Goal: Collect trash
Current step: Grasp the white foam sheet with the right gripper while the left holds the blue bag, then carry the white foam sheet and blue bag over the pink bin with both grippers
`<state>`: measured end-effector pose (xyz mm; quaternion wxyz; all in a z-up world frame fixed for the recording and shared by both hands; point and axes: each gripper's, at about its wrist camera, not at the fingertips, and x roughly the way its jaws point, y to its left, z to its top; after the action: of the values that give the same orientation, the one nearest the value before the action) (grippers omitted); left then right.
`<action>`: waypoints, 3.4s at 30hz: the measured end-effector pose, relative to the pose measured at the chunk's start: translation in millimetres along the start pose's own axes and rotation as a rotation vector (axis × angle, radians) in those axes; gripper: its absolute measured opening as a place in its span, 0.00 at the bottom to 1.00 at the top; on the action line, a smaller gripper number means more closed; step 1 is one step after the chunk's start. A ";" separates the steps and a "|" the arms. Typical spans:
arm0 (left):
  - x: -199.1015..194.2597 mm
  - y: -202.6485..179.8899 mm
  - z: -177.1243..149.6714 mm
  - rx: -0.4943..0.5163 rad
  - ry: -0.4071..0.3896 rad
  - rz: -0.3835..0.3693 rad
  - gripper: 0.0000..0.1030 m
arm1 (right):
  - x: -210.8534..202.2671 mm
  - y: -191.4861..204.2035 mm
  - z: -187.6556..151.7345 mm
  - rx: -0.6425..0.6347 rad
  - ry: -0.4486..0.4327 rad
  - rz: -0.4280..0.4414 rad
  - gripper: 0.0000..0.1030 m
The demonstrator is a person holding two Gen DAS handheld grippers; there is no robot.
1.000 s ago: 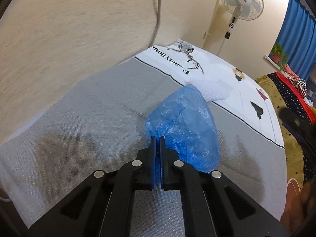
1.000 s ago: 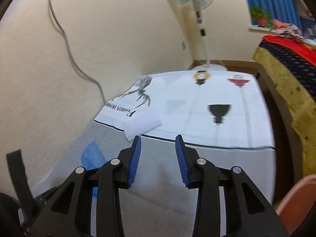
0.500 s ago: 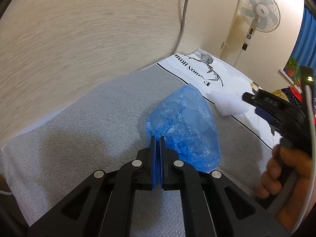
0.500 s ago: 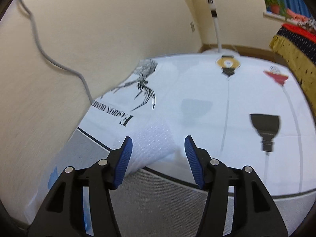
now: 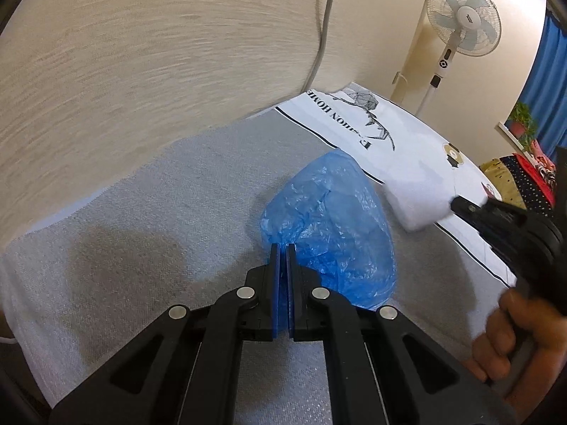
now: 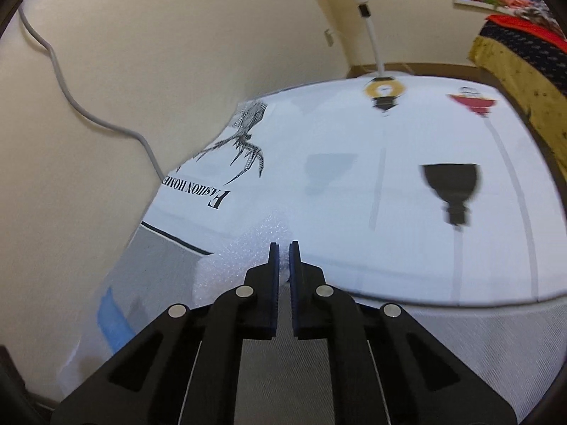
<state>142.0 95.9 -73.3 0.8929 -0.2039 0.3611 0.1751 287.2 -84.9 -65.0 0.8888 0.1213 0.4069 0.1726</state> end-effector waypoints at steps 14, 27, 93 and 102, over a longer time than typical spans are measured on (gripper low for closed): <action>-37.5 -14.3 -10.9 0.072 -0.031 -0.069 0.03 | -136.8 -3.8 -42.9 -0.059 -0.157 -0.141 0.05; -79.0 -43.0 -36.5 0.224 -0.058 -0.181 0.03 | -249.2 -11.9 -88.4 -0.023 -0.240 -0.216 0.05; -116.9 -154.9 -105.3 0.523 -0.058 -0.525 0.03 | -347.5 -88.8 -126.9 0.151 -0.438 -0.558 0.05; -111.3 -173.4 -117.2 0.549 -0.024 -0.574 0.03 | -346.9 -101.2 -129.8 0.193 -0.432 -0.608 0.05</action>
<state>79.1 -128.4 -29.2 0.9310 -0.0481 0.3126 -0.1823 -2.4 -308.0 52.4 0.9491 0.1117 0.2420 -0.1676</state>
